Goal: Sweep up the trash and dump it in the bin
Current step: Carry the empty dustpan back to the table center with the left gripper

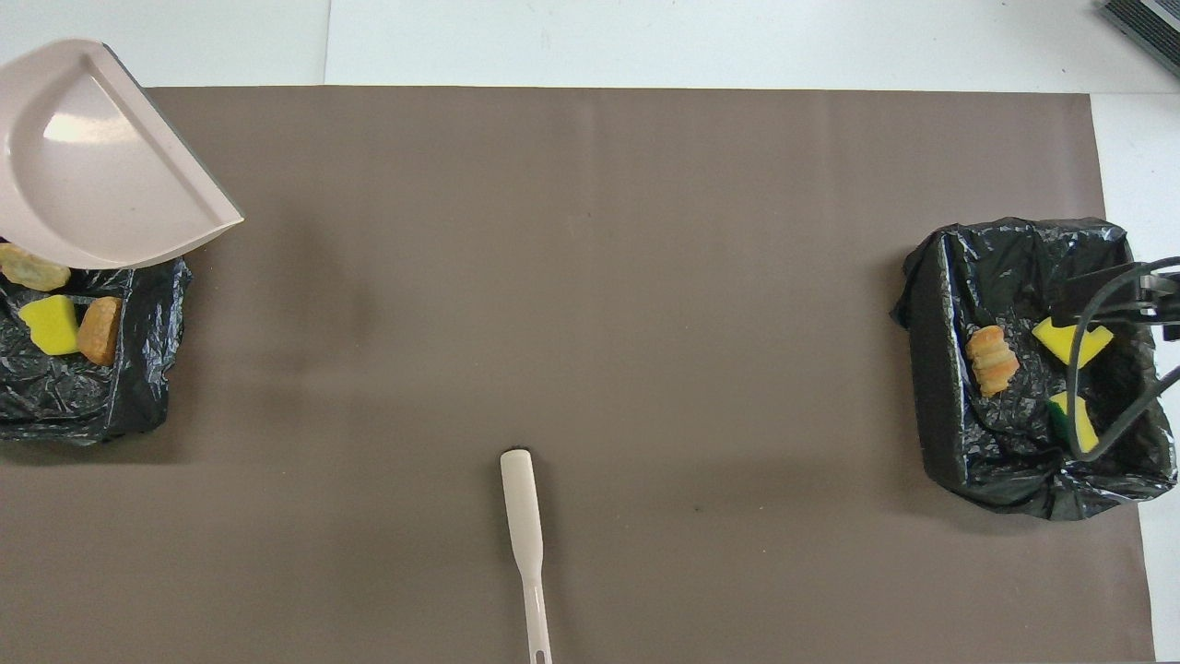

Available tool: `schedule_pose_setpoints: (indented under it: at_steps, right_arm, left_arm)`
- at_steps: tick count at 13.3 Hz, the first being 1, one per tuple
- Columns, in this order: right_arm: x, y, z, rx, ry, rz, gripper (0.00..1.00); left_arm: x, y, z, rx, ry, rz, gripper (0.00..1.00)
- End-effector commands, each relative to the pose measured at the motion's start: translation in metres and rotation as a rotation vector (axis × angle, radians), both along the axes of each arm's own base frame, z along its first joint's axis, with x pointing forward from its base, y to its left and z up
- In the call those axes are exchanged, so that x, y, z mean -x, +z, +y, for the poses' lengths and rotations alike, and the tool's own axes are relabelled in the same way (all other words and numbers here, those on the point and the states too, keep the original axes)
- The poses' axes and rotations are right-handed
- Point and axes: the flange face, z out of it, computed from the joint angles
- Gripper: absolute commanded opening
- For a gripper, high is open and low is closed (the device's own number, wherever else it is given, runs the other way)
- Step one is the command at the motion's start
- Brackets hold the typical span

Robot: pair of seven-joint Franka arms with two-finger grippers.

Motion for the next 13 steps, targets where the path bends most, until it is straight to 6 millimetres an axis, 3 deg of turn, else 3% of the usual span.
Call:
schedule_pose_setpoints:
  at_steps: [1,5,8,13]
  right_arm:
    - [0.005,0.001,0.001,0.001,-0.016,-0.003,1.00]
    - [0.005,0.002,0.001,0.001,-0.016,-0.004,1.00]
    - [0.005,0.002,0.000,0.001,-0.018,-0.004,1.00]
    - [0.005,0.001,0.000,0.001,-0.018,-0.003,1.00]
  left_arm:
    - [0.033,-0.010,-0.056,0.094,0.243,-0.006,0.00]
    - [0.059,-0.044,-0.170,0.118,0.465,-0.002,0.00]
    - [0.069,-0.063,-0.232,0.182,0.526,0.035,0.00]
    - [0.076,-0.160,-0.360,0.198,0.514,0.032,0.00]
